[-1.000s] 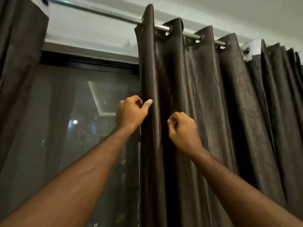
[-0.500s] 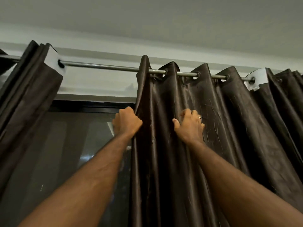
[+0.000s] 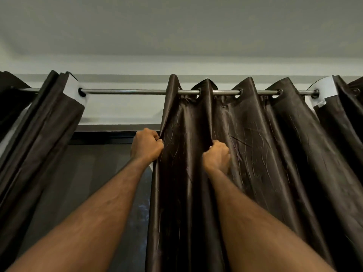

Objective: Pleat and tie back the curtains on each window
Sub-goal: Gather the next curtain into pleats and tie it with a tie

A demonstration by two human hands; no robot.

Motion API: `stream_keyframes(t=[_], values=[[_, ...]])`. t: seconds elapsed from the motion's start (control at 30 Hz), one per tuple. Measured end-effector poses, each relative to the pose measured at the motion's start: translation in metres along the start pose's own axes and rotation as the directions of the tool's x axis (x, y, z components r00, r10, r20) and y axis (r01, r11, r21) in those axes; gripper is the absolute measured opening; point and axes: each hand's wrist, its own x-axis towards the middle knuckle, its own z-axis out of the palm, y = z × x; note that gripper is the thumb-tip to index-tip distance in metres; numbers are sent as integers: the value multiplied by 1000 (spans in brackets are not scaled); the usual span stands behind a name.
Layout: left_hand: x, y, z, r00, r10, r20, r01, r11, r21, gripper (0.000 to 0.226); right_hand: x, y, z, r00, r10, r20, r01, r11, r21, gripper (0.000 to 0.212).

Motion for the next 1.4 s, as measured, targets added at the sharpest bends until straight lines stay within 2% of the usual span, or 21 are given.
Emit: stream_keyframes(t=[0.07, 0.13, 0.2, 0.23, 0.27, 0.37, 0.47, 0.53, 0.6, 0.67, 0.73, 0.77, 0.83, 0.9, 0.93, 0.97, 1.03, 1.1, 1.27, 1.4], values=[[6, -11, -7, 1000, 15, -11, -14, 1000, 14, 12, -10, -36, 24, 997, 65, 47, -71, 988, 141, 27], [14, -25, -12, 999, 40, -7, -39, 999, 26, 14, -20, -72, 53, 955, -127, 269, 31, 942, 334, 20], [18, -37, -15, 998, 69, 11, -69, 998, 10, 13, -20, -90, 77, 836, -295, 462, 78, 898, 433, 16], [19, -43, -15, 997, 76, 20, -77, 997, 5, 13, -18, -91, 83, 792, -332, 512, 80, 888, 452, 16], [19, -49, -15, 996, 85, 32, -85, 996, 5, 14, -12, -89, 91, 775, -348, 528, 69, 877, 476, 19], [15, -56, -10, 993, 105, 61, -104, 994, -13, 27, -8, -78, 89, 815, -342, 469, 48, 845, 533, 38], [10, -42, 3, 983, 163, 90, -157, 985, -72, 38, -16, -69, 73, 858, -320, 401, 42, 823, 567, 33], [7, -31, 13, 979, 180, 94, -166, 976, -140, 35, -16, -64, 60, 888, -299, 349, 40, 808, 588, 29], [1, -21, 23, 982, 170, 79, -146, 957, -251, 38, -11, -60, 45, 881, -279, 383, 7, 816, 578, 28], [-7, -13, 32, 988, 147, 45, -122, 928, -353, 48, -6, -54, 28, 861, -233, 453, -26, 868, 496, 47], [-14, -10, 44, 991, 133, 22, -114, 912, -394, 42, 2, -47, 20, 833, -213, 512, -44, 895, 444, 64], [-15, -11, 50, 993, 120, 14, -105, 916, -386, 33, 3, -42, 16, 830, -219, 514, -20, 908, 418, 63], [-13, -16, 58, 998, 63, -3, -59, 931, -360, 22, 11, -30, 8, 901, -254, 352, 133, 933, 335, 46], [-13, -21, 62, 999, 31, -20, -36, 936, -351, 16, 23, -13, -3, 961, -273, 45, 271, 961, 52, 36], [-14, -22, 61, 999, 30, -20, -35, 936, -350, 14, 29, -4, -8, 966, -250, -67, 247, 967, -60, 43], [-16, -23, 60, 999, 37, -23, -43, 936, -350, 12, 35, 5, -14, 975, -191, -115, 178, 977, -117, 55], [-16, -29, 59, 998, 47, -34, -55, 938, -342, 13, 48, 25, -21, 997, -36, -66, 29, 994, -104, 79], [-16, -33, 57, 998, 54, -18, -57, 942, -330, 15, 60, 42, -21, 998, 53, 28, -52, 998, -34, 88], [-11, -43, 48, 995, 103, -9, -102, 958, -268, 13, 75, 51, -9, 994, 94, 58, -99, 992, 81, 53], [-8, -51, 46, 995, 97, -18, -99, 958, -269, 13, 49, 24, 1, 988, 123, -98, -111, 986, 122, 40]])
